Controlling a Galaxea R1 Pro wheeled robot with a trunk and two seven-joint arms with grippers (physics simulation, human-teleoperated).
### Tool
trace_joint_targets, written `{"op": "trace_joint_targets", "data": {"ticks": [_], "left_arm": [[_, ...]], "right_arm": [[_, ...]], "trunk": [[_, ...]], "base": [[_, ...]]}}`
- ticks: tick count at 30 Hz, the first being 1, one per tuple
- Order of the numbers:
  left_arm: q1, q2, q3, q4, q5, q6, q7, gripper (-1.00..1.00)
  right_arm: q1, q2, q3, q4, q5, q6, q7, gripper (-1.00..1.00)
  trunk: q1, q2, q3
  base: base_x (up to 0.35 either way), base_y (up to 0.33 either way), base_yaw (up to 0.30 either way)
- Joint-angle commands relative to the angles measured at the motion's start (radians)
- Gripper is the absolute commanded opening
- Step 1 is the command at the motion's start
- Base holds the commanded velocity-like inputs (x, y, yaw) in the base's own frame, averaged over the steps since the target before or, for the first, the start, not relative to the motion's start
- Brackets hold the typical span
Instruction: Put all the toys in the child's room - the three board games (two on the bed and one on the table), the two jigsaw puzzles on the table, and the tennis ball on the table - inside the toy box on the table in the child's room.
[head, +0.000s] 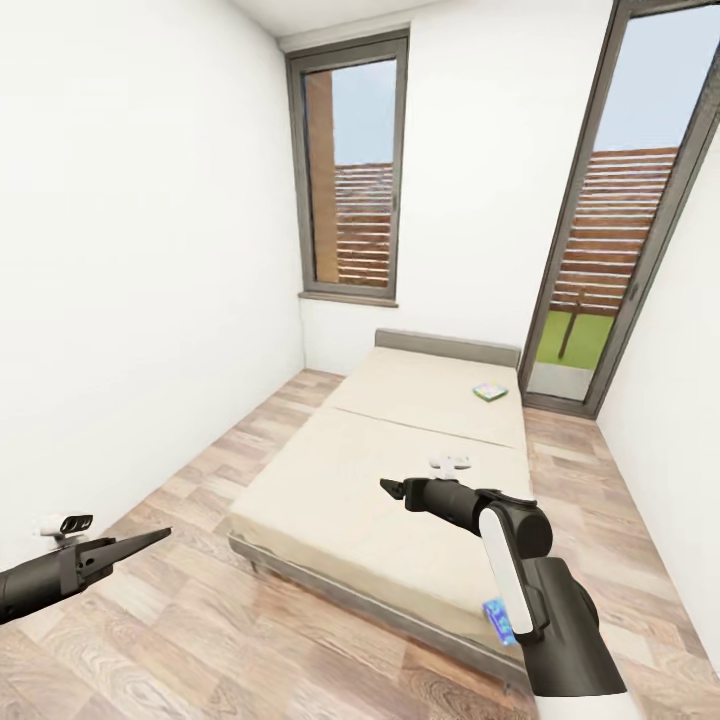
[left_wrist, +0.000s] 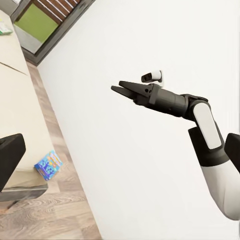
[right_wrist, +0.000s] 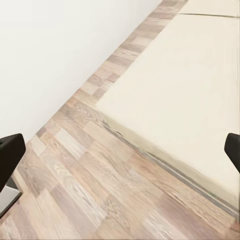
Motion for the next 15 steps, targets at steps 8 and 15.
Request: {"op": "trace_joint_targets", "data": {"ticks": [8, 15], "left_arm": [[0.000, 0.000, 0.000, 0.000, 0.000, 0.011, -0.004, 1.00], [0.000, 0.000, 0.000, 0.000, 0.000, 0.010, -0.004, 1.00]], "right_arm": [[-0.002, 0.001, -0.001, 0.000, -0.001, 0.005, 0.002, 1.00], [-0.001, 0.001, -0.001, 0.000, -0.001, 0.005, 0.002, 1.00]], "trunk": [[0.001, -0.002, -0.007], [0.001, -0.002, -0.010]], "base": [[0.089, 0.155, -0.256], [0.112, 0.075, -0.264]]}}
